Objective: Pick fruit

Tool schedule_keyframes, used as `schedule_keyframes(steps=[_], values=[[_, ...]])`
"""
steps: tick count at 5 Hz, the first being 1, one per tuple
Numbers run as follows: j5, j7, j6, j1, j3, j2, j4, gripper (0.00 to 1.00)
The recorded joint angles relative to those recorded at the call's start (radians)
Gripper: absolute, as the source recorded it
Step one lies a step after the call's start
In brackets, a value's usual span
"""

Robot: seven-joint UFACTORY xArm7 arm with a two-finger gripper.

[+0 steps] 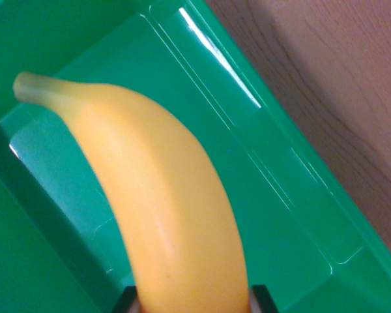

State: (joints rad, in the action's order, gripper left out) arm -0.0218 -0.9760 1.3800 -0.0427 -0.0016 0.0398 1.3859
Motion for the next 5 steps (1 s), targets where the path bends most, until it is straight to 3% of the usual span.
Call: schedule_keyframes(steps=[5], values=[[0.0003, -0.001, 0.024, -0.0001, 0.000, -0.010, 0.014, 1.00]])
